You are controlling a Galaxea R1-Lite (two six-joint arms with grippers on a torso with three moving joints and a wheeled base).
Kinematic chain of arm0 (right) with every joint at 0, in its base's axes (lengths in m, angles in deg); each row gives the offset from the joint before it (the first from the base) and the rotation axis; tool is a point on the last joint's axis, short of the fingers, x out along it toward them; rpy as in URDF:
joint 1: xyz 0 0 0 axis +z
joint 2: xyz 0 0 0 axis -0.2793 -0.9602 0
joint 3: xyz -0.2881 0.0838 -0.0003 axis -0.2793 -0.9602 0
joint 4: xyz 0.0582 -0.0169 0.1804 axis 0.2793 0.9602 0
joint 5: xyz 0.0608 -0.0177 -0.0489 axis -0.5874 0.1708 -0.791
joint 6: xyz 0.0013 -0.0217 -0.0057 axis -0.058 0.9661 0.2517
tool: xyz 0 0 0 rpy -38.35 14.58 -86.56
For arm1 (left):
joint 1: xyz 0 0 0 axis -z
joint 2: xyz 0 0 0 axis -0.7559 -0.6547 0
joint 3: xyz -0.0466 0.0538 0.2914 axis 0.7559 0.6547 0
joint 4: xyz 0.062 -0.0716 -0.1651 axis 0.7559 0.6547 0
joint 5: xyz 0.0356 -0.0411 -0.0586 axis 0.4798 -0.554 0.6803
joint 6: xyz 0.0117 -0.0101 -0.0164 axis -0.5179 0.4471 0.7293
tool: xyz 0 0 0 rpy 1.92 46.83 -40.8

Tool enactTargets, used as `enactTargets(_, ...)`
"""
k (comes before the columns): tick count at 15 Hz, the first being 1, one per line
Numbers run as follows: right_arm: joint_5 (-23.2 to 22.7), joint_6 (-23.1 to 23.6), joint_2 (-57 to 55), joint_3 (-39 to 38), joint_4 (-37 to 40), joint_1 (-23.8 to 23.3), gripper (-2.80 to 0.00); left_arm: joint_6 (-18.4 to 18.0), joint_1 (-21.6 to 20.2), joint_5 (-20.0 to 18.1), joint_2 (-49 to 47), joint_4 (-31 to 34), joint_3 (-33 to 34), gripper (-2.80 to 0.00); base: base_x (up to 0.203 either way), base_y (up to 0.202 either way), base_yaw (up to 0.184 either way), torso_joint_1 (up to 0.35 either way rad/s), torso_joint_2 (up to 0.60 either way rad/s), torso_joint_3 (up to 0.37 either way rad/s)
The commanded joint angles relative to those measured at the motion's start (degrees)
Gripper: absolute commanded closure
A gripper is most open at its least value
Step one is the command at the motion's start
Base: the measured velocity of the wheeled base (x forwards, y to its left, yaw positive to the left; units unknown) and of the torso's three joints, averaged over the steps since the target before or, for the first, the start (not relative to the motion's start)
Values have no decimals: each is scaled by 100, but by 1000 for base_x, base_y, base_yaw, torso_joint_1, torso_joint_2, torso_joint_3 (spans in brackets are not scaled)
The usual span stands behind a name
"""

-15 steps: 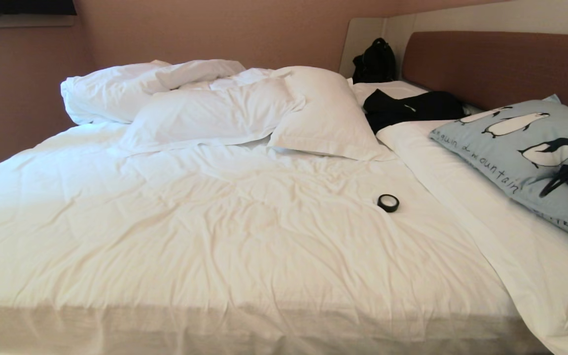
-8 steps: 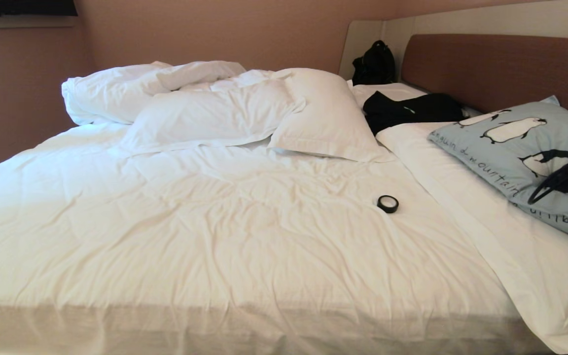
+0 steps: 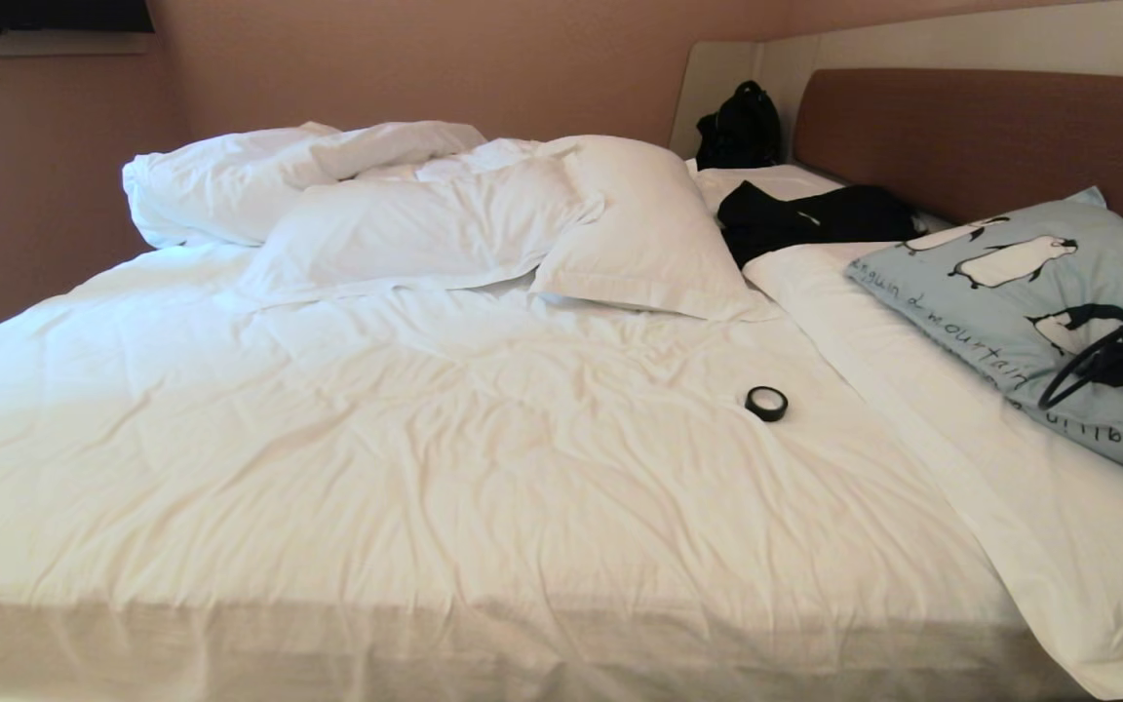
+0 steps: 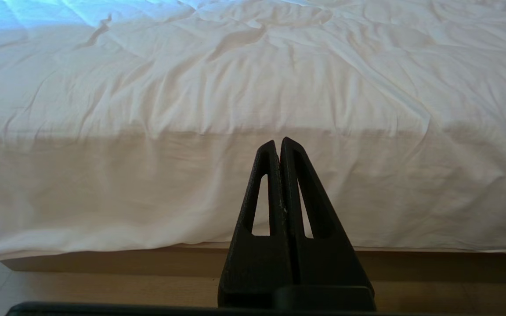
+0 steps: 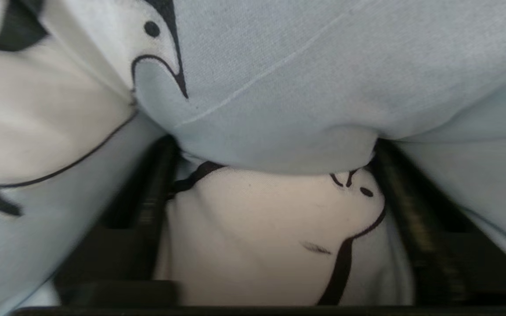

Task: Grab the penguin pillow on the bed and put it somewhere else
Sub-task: Pick up the pillow

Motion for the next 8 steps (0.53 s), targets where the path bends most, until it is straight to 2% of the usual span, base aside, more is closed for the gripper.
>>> enactTargets(1,7,-8,21,0,8,0,0,2,0,8,2,2,9,0,0,0,0,0,0,0)
enactTargets(8,-44,-110,212,-9,24,9,0,2,0,8,2,2,9,0,0,0,0,0,0,0)
